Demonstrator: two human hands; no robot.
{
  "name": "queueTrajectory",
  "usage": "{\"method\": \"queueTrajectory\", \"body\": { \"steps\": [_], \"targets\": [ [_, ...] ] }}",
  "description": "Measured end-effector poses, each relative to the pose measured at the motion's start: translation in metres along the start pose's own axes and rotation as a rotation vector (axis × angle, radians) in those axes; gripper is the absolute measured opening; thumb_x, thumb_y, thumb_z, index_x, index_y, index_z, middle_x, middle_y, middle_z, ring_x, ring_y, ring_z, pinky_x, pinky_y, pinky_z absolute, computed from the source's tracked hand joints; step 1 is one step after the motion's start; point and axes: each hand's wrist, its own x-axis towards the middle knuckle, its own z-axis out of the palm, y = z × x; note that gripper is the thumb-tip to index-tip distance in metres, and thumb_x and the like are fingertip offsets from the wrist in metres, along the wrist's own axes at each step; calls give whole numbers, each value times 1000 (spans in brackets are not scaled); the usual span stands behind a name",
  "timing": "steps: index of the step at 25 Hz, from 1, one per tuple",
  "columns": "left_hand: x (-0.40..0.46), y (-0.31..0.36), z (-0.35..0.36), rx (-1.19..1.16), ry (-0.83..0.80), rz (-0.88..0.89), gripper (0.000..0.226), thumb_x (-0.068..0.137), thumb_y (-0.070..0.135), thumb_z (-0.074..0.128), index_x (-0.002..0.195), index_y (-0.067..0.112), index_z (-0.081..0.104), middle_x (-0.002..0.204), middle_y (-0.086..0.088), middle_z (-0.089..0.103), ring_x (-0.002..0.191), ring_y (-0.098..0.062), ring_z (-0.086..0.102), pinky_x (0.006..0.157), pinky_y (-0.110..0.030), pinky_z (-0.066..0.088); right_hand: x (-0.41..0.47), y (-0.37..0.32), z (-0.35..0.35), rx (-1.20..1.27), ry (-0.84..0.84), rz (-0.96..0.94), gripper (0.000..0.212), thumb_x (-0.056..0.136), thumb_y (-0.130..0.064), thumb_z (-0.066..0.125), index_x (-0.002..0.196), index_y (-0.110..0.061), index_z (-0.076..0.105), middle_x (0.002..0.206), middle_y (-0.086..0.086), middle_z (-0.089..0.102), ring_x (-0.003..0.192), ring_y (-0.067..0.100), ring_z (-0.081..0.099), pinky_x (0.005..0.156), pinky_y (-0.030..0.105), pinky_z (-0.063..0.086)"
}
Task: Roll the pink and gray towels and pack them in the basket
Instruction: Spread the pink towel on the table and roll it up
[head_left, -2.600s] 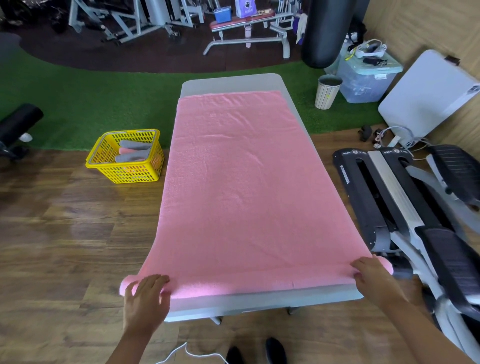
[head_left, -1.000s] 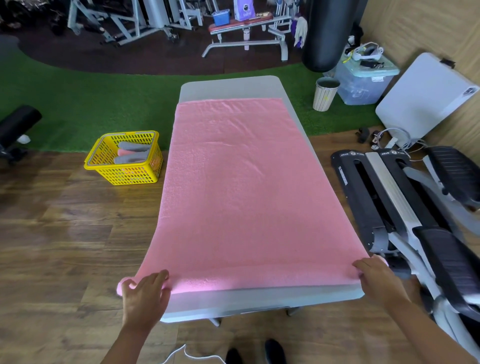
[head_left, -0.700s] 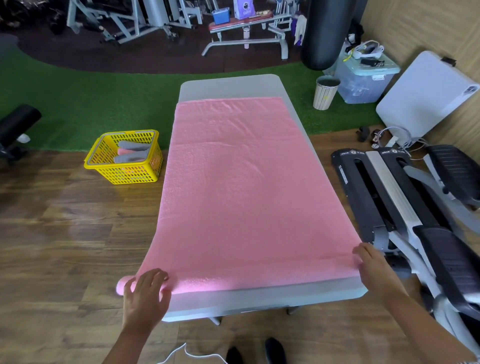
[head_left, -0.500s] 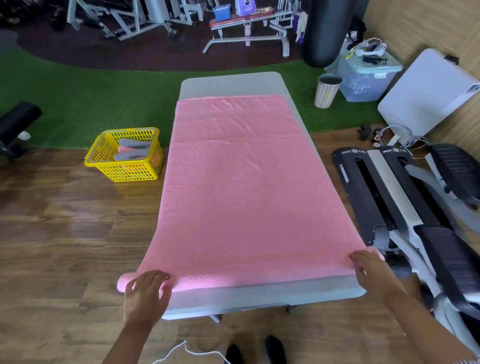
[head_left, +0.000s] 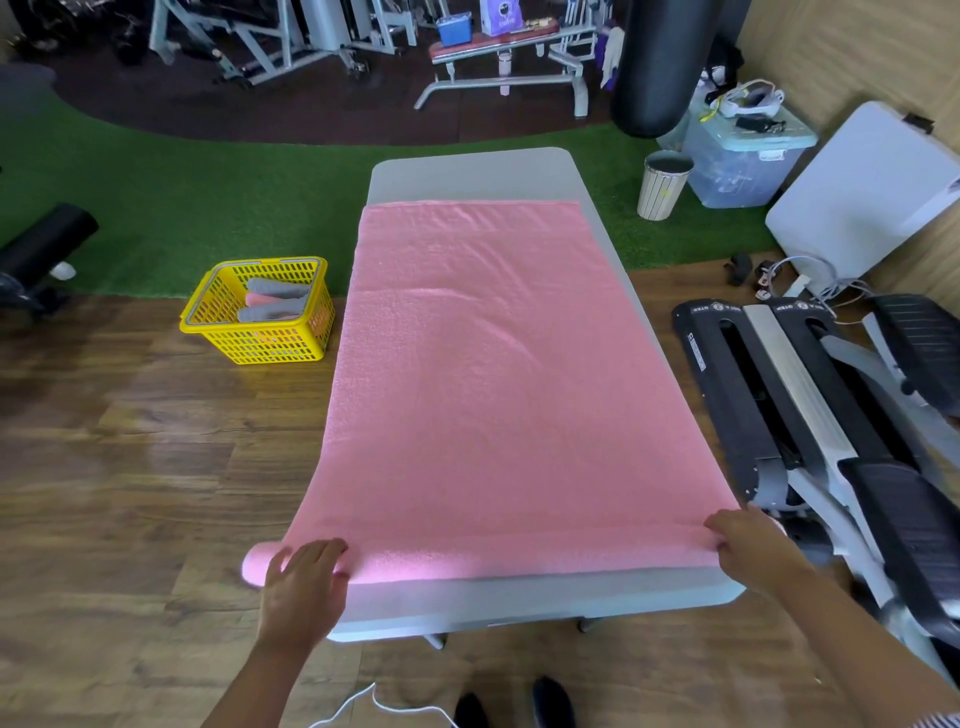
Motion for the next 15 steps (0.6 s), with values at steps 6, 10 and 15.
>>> {"method": "queueTrajectory", "body": {
  "steps": [6, 10, 15],
  "targets": [
    [0, 2, 8, -80, -8, -60, 29, 72, 21, 38, 82, 10, 63, 83, -3, 65, 75, -28, 66, 75, -56, 53, 4, -8, 15, 288, 311, -22, 44, 54, 19, 68, 89, -6, 63, 89, 6, 61, 74, 28, 62, 65, 29, 45],
    [-5, -1, 15, -65, -19, -43, 36, 69, 27, 46, 90, 9, 69, 89, -2, 70, 85, -22, 64, 84, -61, 48, -5, -5, 31, 341, 311, -24, 46, 65, 20, 62, 106, -1, 65, 109, 11, 63, 102, 33, 59, 96, 47, 43],
    [-2, 6, 20, -87, -87, -93, 63, 33, -4, 89, 92, 5, 68, 87, -6, 70, 84, -27, 67, 82, -69, 46, -1, -13, 25, 240, 247, -34, 60, 52, 19, 68, 108, -2, 64, 108, 10, 64, 103, 33, 60, 101, 46, 37]
  ]
}}
